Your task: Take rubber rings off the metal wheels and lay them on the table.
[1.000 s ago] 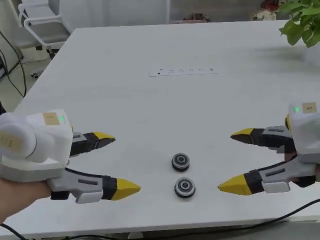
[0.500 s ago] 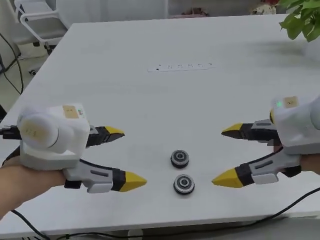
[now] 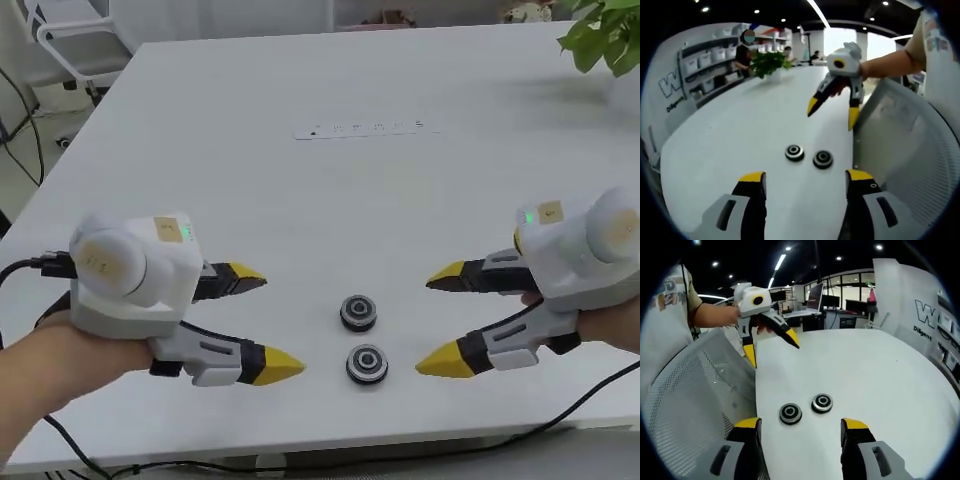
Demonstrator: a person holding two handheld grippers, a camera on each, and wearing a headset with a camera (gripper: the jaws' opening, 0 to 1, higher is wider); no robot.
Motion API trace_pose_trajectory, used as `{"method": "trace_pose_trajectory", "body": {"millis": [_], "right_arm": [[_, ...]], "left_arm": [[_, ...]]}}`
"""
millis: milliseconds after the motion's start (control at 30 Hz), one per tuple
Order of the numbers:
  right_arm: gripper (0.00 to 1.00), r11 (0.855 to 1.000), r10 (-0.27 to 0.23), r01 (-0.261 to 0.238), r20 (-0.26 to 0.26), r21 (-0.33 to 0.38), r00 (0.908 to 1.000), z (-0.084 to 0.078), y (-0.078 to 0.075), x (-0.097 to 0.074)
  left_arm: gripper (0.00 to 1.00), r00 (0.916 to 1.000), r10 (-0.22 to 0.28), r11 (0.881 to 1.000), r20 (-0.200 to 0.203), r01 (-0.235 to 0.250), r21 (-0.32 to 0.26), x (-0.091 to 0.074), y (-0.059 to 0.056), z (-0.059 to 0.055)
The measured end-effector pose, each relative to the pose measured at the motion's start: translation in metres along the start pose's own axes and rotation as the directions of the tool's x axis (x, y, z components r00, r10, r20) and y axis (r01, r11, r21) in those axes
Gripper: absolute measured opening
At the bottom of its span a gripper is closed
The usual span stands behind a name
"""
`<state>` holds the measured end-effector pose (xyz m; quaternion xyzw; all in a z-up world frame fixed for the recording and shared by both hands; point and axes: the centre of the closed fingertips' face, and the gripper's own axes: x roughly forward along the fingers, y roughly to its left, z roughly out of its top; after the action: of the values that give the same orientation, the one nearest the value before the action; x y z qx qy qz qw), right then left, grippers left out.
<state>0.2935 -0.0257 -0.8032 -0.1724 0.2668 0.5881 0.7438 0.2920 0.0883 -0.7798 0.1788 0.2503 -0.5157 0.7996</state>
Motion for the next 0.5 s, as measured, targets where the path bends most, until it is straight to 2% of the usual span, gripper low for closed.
{"method": "trace_pose_trajectory", "body": {"millis": [233, 500], "right_arm": [[0.62, 0.999, 0.030, -0.030, -0.026, -0.016, 0.9992, -0.007, 0.001, 0.008], [0.62, 0.999, 0.048, -0.048, -0.031, -0.016, 0.9984, -0.008, 0.006, 0.015]], "left_arm": [[0.64, 0.9994, -0.027, 0.999, -0.022, 0.027, 0.020, 0.010, -0.005, -0.002], [0.62, 0.9982, -0.057, 0.998, -0.020, 0.057, 0.021, 0.023, -0.011, 0.002]]}}
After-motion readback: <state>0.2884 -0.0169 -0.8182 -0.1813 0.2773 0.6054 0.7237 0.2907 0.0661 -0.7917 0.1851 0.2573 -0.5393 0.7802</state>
